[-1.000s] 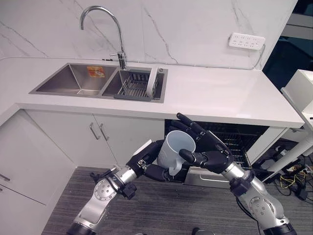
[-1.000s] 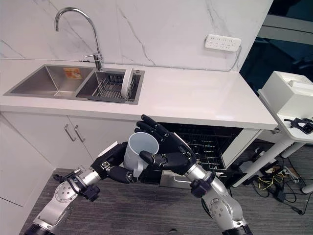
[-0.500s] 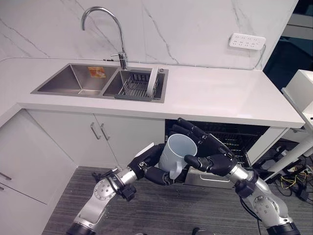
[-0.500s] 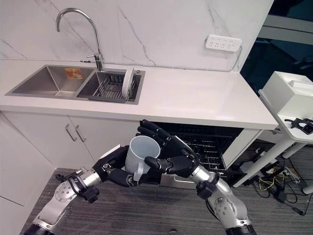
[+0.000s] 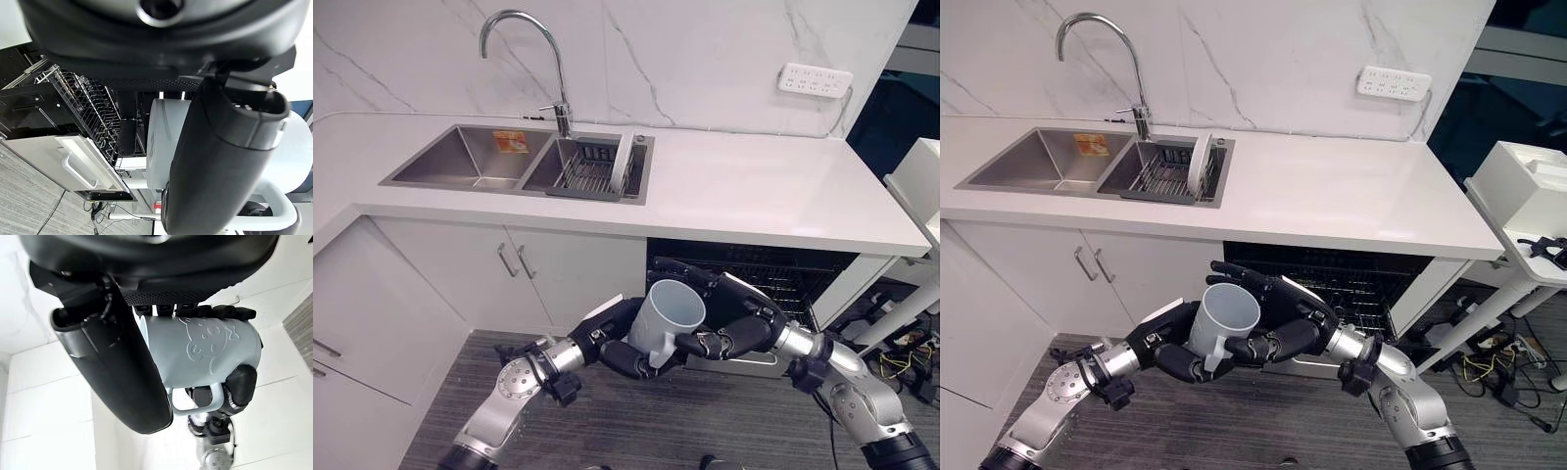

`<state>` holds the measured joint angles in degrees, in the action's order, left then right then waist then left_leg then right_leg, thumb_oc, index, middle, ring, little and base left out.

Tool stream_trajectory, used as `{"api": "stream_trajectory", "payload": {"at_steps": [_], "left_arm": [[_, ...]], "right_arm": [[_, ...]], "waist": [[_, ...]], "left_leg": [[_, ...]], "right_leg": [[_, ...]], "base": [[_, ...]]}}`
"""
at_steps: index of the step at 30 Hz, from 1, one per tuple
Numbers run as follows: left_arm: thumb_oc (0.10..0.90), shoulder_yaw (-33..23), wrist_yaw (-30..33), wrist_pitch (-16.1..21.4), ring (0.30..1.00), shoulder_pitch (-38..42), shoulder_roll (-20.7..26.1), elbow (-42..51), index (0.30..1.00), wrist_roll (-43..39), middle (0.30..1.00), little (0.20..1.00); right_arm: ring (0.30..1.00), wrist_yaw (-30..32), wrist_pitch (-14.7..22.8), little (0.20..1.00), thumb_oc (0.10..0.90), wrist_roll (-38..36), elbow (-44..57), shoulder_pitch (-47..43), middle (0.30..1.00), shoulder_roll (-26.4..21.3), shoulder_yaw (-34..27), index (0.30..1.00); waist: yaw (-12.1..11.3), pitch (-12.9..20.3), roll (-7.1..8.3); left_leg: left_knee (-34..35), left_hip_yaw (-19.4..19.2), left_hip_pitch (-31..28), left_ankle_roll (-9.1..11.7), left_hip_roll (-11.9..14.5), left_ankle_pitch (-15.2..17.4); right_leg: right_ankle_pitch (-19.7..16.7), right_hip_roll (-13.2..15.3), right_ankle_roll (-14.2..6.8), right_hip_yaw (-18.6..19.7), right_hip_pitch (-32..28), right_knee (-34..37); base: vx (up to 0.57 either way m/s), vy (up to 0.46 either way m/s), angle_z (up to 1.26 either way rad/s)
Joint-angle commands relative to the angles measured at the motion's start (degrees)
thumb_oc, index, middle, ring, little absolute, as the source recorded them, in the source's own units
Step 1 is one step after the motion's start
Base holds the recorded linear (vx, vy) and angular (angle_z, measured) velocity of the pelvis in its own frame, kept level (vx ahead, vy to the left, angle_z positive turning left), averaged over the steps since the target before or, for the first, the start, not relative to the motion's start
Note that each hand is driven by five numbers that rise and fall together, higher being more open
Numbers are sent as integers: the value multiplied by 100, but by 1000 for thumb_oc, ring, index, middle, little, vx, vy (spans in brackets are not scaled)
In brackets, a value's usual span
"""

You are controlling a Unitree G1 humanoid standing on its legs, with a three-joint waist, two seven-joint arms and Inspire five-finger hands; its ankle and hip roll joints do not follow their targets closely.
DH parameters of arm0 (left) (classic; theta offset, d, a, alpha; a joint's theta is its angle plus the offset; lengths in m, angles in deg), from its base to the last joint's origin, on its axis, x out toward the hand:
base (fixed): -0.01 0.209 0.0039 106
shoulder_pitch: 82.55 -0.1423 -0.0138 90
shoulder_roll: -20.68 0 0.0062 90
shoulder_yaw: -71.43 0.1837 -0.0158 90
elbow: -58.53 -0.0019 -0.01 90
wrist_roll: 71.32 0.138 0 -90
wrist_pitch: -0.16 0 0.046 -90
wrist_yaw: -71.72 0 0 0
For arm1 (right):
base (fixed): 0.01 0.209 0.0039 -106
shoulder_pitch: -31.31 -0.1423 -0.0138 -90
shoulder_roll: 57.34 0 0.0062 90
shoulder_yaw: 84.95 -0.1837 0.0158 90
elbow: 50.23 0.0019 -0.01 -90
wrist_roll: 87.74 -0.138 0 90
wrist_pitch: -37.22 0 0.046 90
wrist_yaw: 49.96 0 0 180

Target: Place the dishes in the dishwasher.

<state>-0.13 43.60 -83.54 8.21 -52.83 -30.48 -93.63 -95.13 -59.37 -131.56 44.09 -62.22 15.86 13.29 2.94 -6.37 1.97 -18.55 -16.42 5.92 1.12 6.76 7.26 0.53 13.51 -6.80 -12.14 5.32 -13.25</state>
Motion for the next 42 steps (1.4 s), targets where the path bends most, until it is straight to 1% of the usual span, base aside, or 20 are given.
{"api": "stream_trajectory", "payload": {"at_steps": [1,3,6,7,8,9,16,25,34,39,40,42], "left_arm": [[400,-130,216,605,300,1093,-341,589,300,-698,300,300],[400,-112,209,605,300,1093,-340,582,300,-698,300,300],[400,-103,219,584,300,1097,-352,597,300,-674,300,300],[400,-102,221,581,300,1096,-352,600,300,-662,300,300],[400,-104,221,580,300,1095,-350,600,300,-658,300,300],[400,-106,216,574,300,1089,-353,602,300,-646,300,300],[400,-105,188,599,300,1067,-379,581,300,-622,300,300],[400,-120,181,551,300,1056,-426,642,300,-546,300,300],[400,-149,232,553,300,1079,-455,652,300,-476,300,300],[400,-203,484,568,300,1043,-485,642,300,-469,300,300],[800,-239,554,578,900,1005,-496,639,900,-371,900,900],[800,-250,489,459,900,974,-502,625,900,-356,900,900]], "right_arm": [[900,-223,284,900,800,187,763,-365,900,-191,354,900],[900,-146,356,900,800,164,772,-390,900,-208,370,900],[900,-30,372,900,800,196,813,-416,900,-194,388,900],[686,-20,389,686,657,201,811,-421,686,-185,397,686],[528,-19,415,528,552,217,811,-420,528,-175,398,528],[300,-4,463,300,400,242,814,-416,300,-167,405,300],[300,-47,584,300,400,342,847,-418,300,-139,398,300],[300,-5,941,300,400,419,905,-442,300,-98,390,300],[300,12,1025,300,400,457,906,-463,300,-17,365,300],[300,105,1118,300,400,406,910,-450,300,3,339,300],[300,166,1148,300,400,415,915,-445,300,32,331,300],[300,237,1180,300,400,418,937,-418,300,58,292,300]], "waist": [[-11,3,-32],[-8,6,-34],[-7,-3,-40],[-7,-2,-43],[-7,-1,-44],[-7,1,-45],[-6,0,-57],[-16,13,-59],[-26,18,-66],[-37,20,-65],[-46,15,-66],[-45,16,-68]], "left_leg": [[136,895,-257,190,123,392],[136,905,-253,187,115,388],[136,901,-252,181,115,387],[136,900,-252,182,115,387],[136,899,-253,183,116,387],[136,896,-256,182,118,387],[136,895,-258,181,115,392],[136,892,-263,176,116,401],[136,885,-259,177,119,400],[136,898,-258,174,116,404],[136,894,-259,172,117,406],[136,890,-257,171,120,406]], "right_leg": [[758,10,-369,-97,-328,-394],[755,-2,-367,-75,-321,-394],[755,-2,-363,-61,-318,-394],[757,-3,-364,-58,-317,-394],[757,-3,-364,-57,-319,-394],[757,-2,-364,-55,-319,-394],[763,1,-357,-50,-321,-394],[767,5,-355,-46,-326,-394],[764,16,-357,-61,-327,-394],[771,18,-352,-69,-333,-394],[769,19,-350,-71,-333,-394],[769,20,-349,-76,-334,-394]], "base": [[0,0,0],[0,0,0],[0,0,0],[0,0,0],[0,0,0],[0,0,0],[0,0,0],[0,0,0],[0,0,0],[0,0,0],[0,0,0],[0,0,0]]}}
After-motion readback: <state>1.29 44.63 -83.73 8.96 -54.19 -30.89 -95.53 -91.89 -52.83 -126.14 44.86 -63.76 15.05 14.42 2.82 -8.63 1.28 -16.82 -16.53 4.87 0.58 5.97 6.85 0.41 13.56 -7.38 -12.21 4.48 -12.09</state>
